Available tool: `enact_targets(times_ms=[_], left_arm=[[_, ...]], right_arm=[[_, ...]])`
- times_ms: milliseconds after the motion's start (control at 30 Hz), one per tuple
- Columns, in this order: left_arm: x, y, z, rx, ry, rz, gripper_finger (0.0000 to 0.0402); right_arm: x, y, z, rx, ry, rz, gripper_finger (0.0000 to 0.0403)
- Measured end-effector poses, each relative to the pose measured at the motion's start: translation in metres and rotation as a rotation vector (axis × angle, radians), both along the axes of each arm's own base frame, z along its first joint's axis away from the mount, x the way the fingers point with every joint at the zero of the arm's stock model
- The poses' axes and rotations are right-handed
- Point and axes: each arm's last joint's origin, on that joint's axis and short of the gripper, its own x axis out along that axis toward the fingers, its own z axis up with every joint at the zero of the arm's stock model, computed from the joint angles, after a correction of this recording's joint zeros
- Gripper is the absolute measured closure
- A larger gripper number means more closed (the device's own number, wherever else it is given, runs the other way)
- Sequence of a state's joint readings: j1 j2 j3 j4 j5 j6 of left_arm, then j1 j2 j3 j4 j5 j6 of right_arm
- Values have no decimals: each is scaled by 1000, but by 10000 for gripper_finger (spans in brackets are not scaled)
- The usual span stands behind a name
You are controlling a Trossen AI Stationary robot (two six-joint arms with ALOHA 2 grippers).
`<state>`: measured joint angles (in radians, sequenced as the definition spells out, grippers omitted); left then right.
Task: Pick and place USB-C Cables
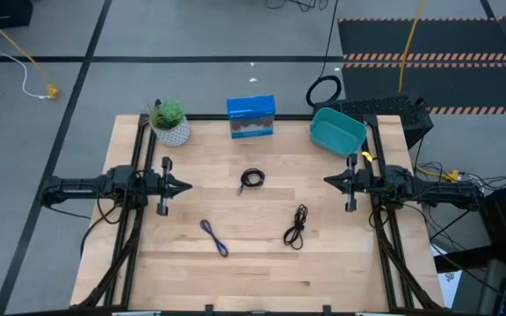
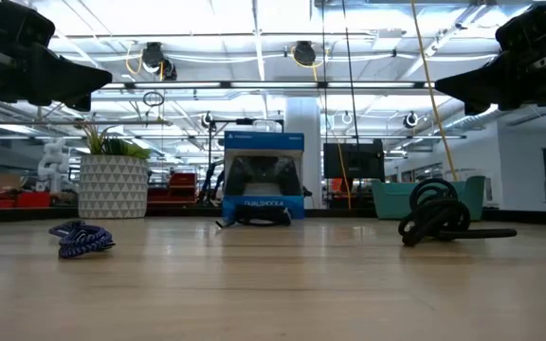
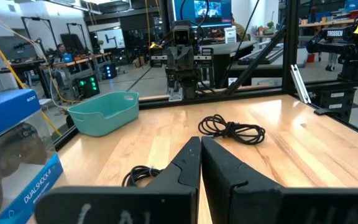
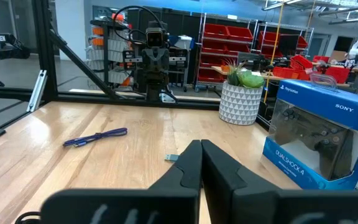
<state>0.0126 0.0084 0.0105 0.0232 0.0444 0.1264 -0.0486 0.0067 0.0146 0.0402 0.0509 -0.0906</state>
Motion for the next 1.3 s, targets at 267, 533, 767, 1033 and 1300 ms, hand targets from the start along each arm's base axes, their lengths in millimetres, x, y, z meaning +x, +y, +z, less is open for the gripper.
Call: enact_targets(times_ms=[267, 533, 767, 1033, 1300], left_arm=[[0, 0, 0, 149, -5, 4, 385], [0, 0, 0, 106, -5, 3, 385], [0, 0, 0, -17, -4, 0, 385], [0, 0, 0, -76, -1, -2, 385], [0, 0, 0, -73, -1, -3, 387]], right_arm=[[0, 0, 0, 0, 0, 0, 403], [0, 0, 0, 0, 0, 0, 403], [0, 0, 0, 0, 0, 0, 403], [0, 0, 0, 0, 1, 0, 403], [0, 0, 0, 0, 0, 0, 403]])
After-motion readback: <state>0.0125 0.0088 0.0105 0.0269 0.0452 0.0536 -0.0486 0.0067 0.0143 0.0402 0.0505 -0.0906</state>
